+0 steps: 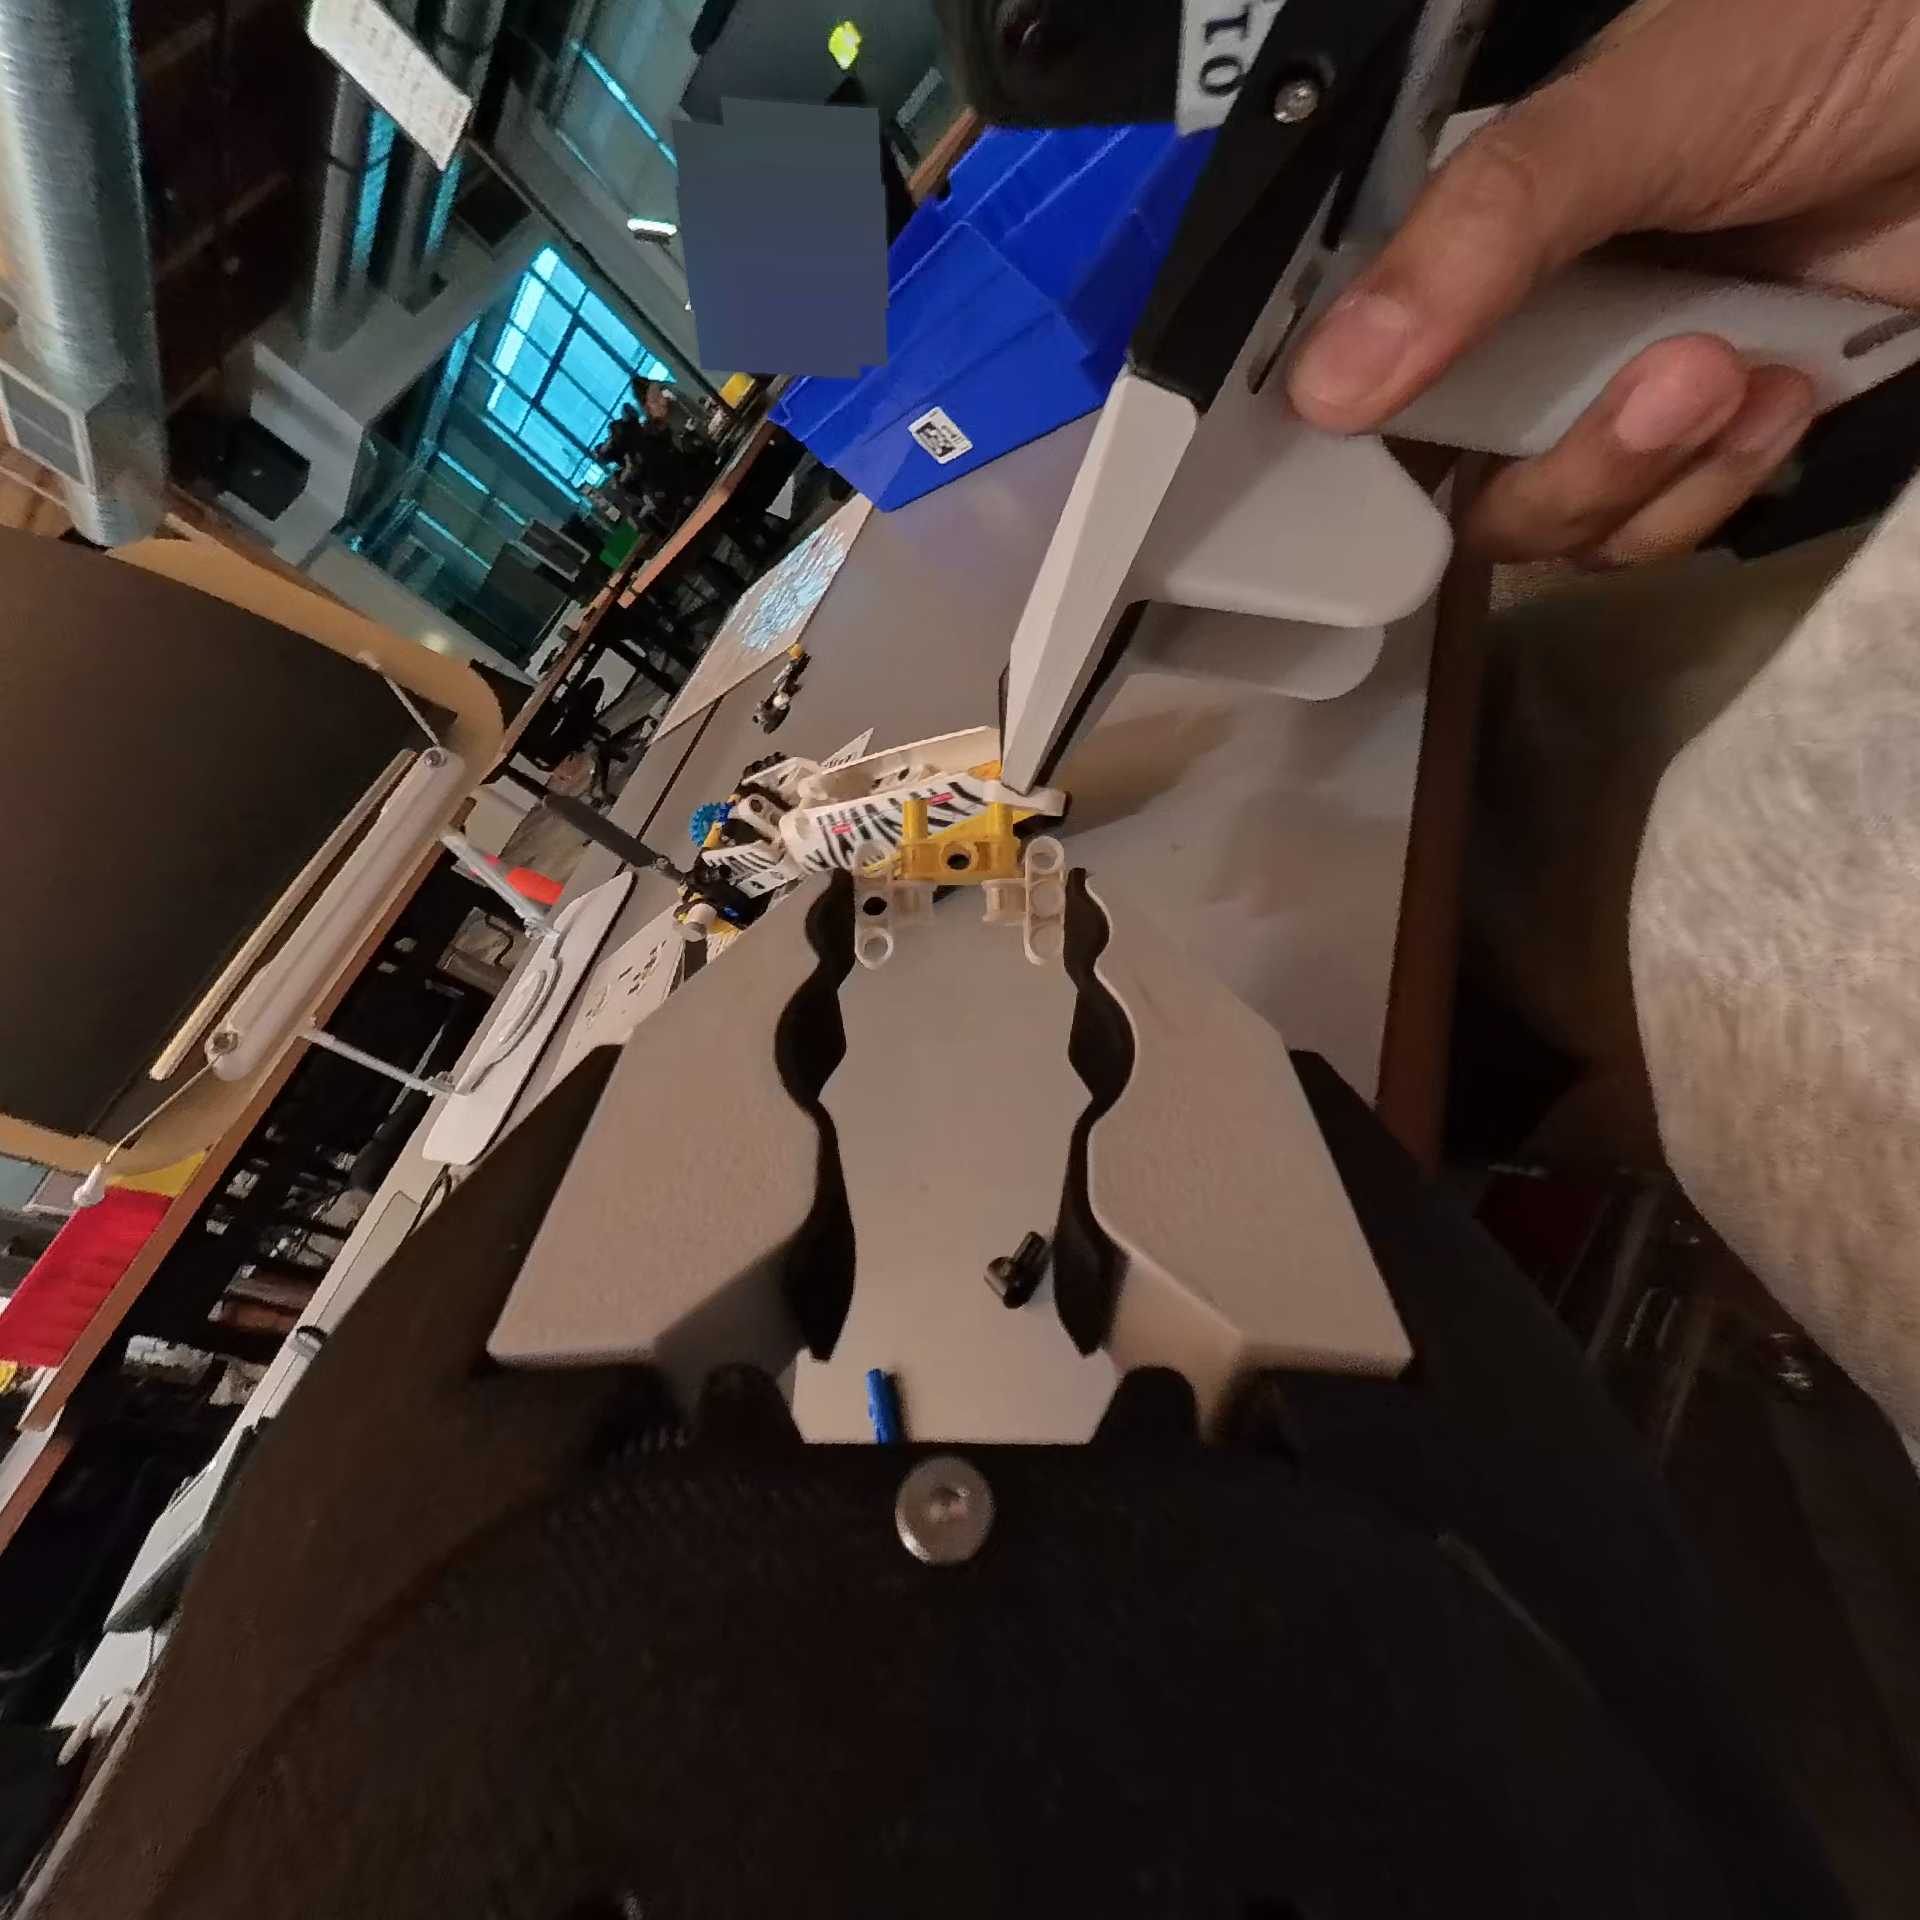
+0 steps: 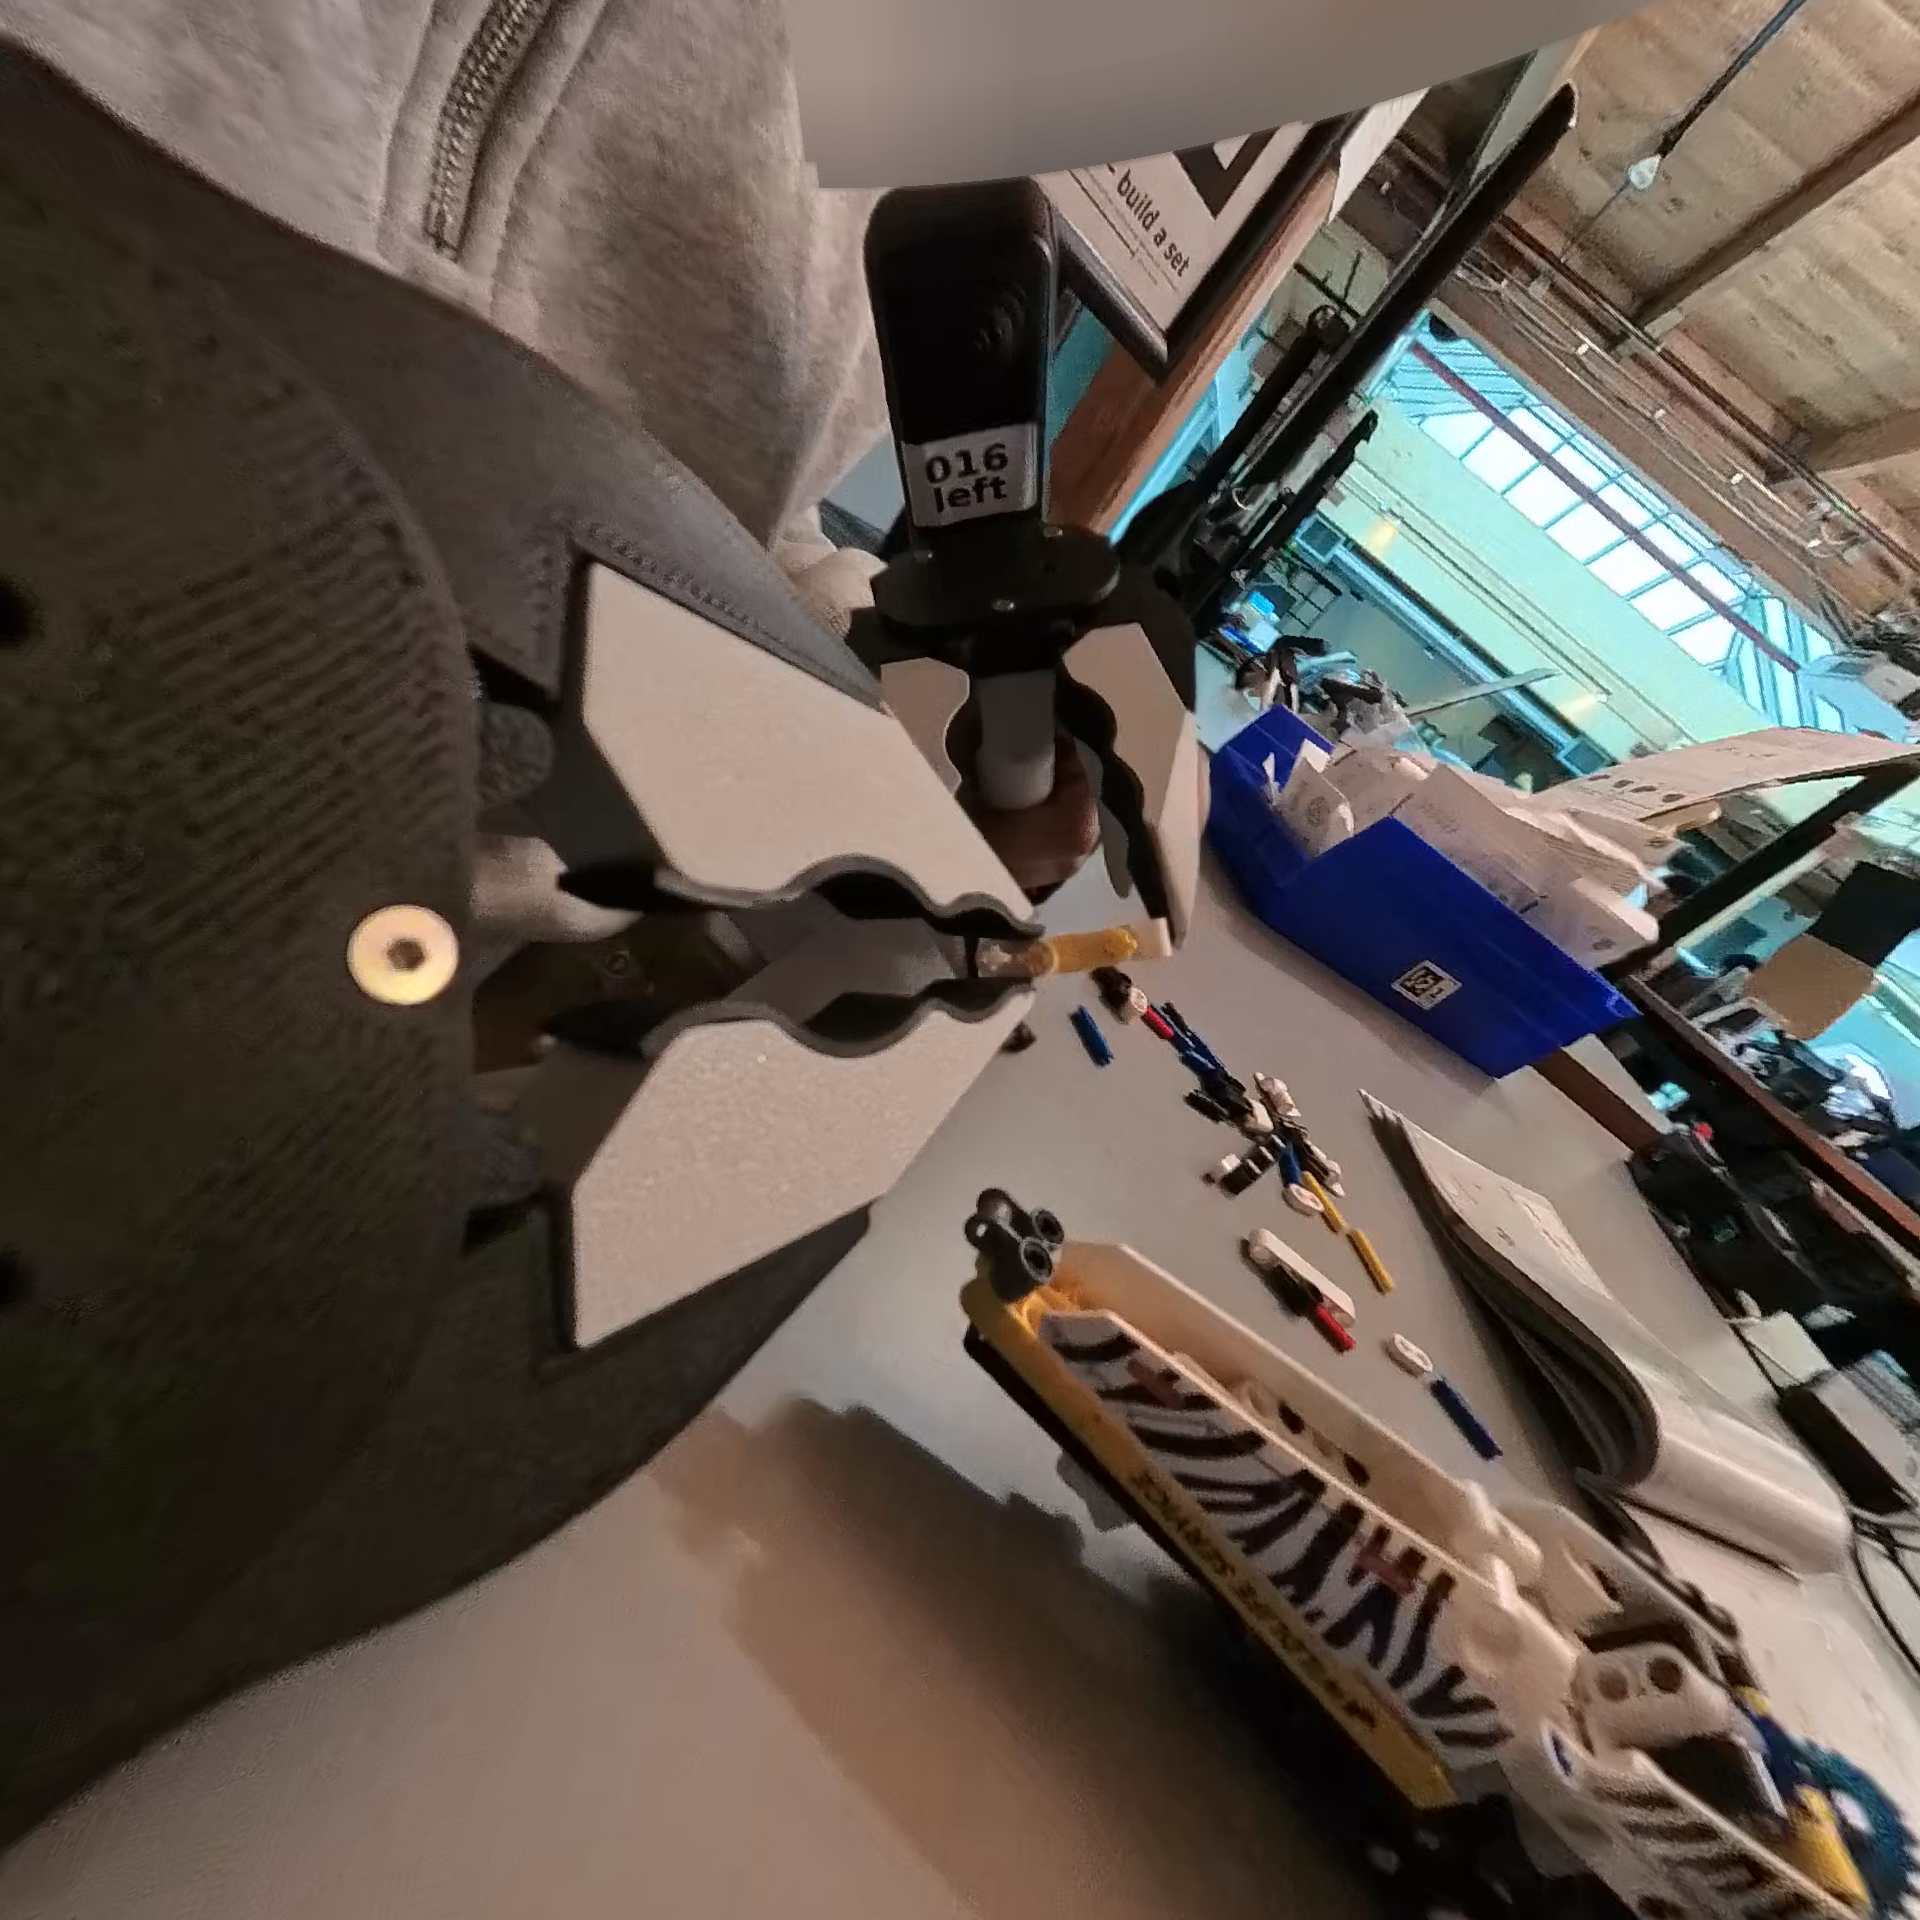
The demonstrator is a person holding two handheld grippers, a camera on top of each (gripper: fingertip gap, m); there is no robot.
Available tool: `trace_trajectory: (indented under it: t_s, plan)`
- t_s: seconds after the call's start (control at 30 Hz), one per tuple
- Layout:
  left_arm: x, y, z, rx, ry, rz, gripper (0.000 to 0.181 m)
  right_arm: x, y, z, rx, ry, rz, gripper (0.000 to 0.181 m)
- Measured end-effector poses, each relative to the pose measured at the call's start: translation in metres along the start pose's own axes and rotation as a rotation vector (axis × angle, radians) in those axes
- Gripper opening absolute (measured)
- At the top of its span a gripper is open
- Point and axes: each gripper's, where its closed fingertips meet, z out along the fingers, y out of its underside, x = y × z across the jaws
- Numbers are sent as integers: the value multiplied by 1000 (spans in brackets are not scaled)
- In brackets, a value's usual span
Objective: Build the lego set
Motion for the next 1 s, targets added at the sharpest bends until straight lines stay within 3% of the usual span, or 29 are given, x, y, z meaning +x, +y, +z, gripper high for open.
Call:
trace_trajectory:
  t_s: [0.33,0.57,0.83,1.0]
  plan:
    - [41,3,-1,9,279,117,40,13,40,-14,-291,-29,72,4]
    - [48,22,5,-116,433,37,41,30,40,-13,-333,170,-85,5]
    - [43,24,7,-145,463,-54,41,31,41,-16,-361,193,-91,5]
    - [30,22,2,-138,445,-196,53,27,34,-15,-311,163,-86,5]
